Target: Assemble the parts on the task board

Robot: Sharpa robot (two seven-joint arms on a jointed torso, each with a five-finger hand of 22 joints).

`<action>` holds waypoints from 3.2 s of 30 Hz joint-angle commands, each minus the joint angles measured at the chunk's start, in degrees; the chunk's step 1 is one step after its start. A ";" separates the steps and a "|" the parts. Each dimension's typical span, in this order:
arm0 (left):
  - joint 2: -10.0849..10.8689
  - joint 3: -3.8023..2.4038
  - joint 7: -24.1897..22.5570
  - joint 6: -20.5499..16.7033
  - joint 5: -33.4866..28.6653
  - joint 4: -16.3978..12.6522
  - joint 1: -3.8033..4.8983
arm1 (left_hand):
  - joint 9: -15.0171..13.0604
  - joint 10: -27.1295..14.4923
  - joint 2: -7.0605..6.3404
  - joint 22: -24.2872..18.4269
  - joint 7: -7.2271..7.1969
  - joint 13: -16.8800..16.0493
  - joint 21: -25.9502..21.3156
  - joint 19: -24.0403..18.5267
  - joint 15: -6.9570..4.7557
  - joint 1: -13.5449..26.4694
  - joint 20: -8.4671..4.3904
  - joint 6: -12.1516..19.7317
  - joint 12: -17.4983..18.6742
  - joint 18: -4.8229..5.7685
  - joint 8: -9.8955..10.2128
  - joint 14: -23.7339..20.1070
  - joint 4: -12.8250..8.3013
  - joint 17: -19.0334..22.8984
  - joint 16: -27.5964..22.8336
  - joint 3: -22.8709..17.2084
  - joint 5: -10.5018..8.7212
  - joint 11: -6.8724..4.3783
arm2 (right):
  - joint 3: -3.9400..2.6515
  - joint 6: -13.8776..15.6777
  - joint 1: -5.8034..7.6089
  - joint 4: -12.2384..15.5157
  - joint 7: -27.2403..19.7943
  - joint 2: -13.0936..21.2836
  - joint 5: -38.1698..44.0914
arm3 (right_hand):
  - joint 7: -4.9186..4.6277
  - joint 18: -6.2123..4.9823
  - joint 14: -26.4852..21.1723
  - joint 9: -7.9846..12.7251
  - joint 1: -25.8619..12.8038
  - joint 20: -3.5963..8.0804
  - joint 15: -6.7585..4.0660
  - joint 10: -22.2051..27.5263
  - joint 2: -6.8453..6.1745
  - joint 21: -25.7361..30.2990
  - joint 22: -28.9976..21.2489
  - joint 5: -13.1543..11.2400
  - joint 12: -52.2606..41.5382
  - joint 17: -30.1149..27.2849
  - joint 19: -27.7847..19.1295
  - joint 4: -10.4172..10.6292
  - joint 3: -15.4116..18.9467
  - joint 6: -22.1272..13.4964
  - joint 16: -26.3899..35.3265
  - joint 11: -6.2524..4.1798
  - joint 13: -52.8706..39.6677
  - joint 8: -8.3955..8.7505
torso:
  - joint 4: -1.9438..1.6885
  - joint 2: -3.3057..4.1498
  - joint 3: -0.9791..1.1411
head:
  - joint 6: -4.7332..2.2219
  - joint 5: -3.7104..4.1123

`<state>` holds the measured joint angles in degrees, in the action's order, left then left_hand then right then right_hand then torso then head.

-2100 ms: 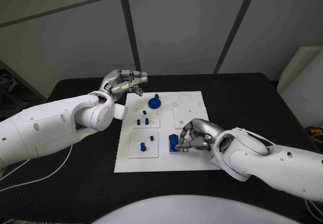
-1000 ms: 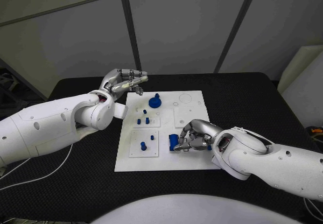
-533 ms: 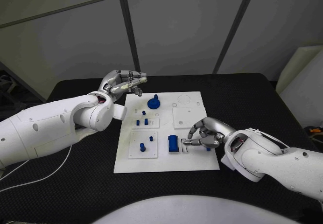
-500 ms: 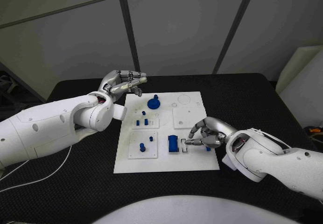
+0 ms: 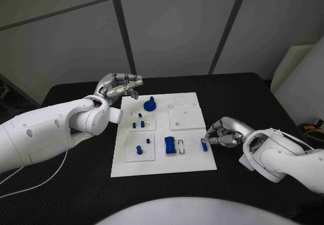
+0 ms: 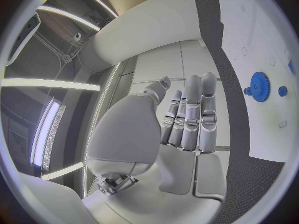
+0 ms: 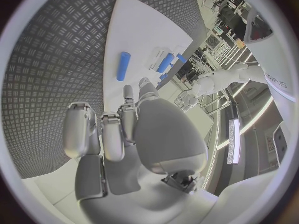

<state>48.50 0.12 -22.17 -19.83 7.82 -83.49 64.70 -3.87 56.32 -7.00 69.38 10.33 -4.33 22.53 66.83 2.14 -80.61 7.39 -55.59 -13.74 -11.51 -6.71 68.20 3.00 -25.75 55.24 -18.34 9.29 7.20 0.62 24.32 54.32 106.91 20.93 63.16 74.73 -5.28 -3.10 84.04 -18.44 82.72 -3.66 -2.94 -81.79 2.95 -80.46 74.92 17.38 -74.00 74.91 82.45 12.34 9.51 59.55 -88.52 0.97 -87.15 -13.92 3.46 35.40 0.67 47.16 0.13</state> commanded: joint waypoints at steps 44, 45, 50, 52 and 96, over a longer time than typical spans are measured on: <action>0.28 -0.03 -0.21 0.71 -0.07 -0.14 -0.59 | 0.01 -0.34 0.21 -0.05 0.14 0.09 -0.22 -0.10 0.09 -0.43 0.36 0.28 -0.39 1.11 0.03 -0.36 -0.09 0.07 0.14 0.23 0.22 -0.11 | 0.09 -15.45 -3.06 -2.24 15.40 -6.41 26.08 | 0.90 0.30 5.31 -1.94 3.07 0.81 -0.68 -0.58 -3.15 -0.05 4.89 -3.95 -0.86 12.19 0.44 -1.37 -0.62 2.53 0.08 -0.99 8.44 0.43 | -0.02 -0.01 -0.07 | 0.50 0.86; 0.29 -0.03 -0.21 0.70 -0.07 -0.15 -0.59 | 0.01 -0.34 0.21 -0.05 0.14 0.09 -0.22 -0.10 0.09 -0.43 0.36 0.28 -0.39 1.11 0.03 -0.36 -0.09 0.07 0.14 0.23 0.22 -0.11 | 0.09 -15.68 -3.08 -2.19 15.65 -6.49 26.62 | 0.95 0.30 5.31 -2.00 3.41 0.82 -0.70 -0.59 -3.05 -0.04 4.88 -3.93 -0.87 12.21 0.43 -1.57 -0.95 2.60 0.07 -1.02 8.41 0.41 | -0.02 -0.01 -0.07 | 0.50 0.86; 0.35 -0.03 -0.23 0.71 -0.07 -0.18 -0.60 | 0.01 -0.34 0.21 -0.05 0.14 0.09 -0.22 -0.10 0.09 -0.43 0.36 0.28 -0.39 1.11 0.03 -0.36 -0.09 0.07 0.14 0.23 0.22 -0.11 | 0.09 -15.88 -3.14 -1.58 16.48 -6.53 28.03 | 1.03 0.32 5.32 -2.22 4.08 0.90 -0.77 -0.59 -2.85 -0.10 4.98 -2.39 -0.91 12.23 0.50 -2.00 -2.14 2.78 0.07 -1.12 8.31 0.44 | -0.01 -0.04 -0.06 | 0.50 0.78; 0.36 -0.03 -0.23 0.71 -0.07 -0.19 -0.61 | 0.01 -0.34 0.21 -0.05 0.14 0.09 -0.22 -0.10 0.09 -0.43 0.36 0.28 -0.39 1.11 0.03 -0.36 -0.09 0.07 0.14 0.23 0.22 -0.11 | 0.09 -15.33 -3.15 -1.20 16.82 -6.43 28.03 | 1.11 0.34 5.32 -2.32 4.04 0.93 -0.81 -0.60 -2.74 -0.16 5.05 -1.49 -0.91 12.23 0.56 -1.96 -2.56 2.92 0.07 -1.19 8.28 0.41 | -0.02 -0.05 -0.08 | 0.49 0.82; 0.55 -0.04 -0.22 0.59 -0.07 -0.61 -0.63 | 0.01 -0.34 0.21 -0.05 0.14 0.09 -0.22 -0.10 0.09 -0.43 0.36 0.28 -0.39 1.11 0.03 -0.36 -0.09 0.07 0.14 0.23 0.22 -0.11 | -0.22 8.35 -2.99 0.19 10.89 -10.73 -2.56 | 2.10 0.48 5.45 -4.32 0.30 1.59 -1.52 -1.31 -3.07 -0.66 5.71 6.85 -1.22 12.77 1.07 1.21 -7.81 3.72 -0.21 -2.01 7.82 -0.43 | -0.07 0.03 -0.12 | 0.51 -0.25</action>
<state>49.04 0.13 -22.15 -19.70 7.82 -83.93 63.99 -3.87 56.32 -7.00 69.41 10.33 -4.33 22.53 66.83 2.14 -80.61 7.39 -55.59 -13.74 -11.51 -6.71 68.20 3.00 -25.77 55.24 -18.34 9.29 7.20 0.43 31.95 51.26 107.18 32.53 52.56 73.79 -3.54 -3.09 84.04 -22.09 83.85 -2.23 -4.22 -82.21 0.02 -80.74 74.91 24.06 -75.24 74.93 83.45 13.20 1.76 62.49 -88.52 -0.23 -79.34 -14.19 3.37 35.43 0.54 47.66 -0.07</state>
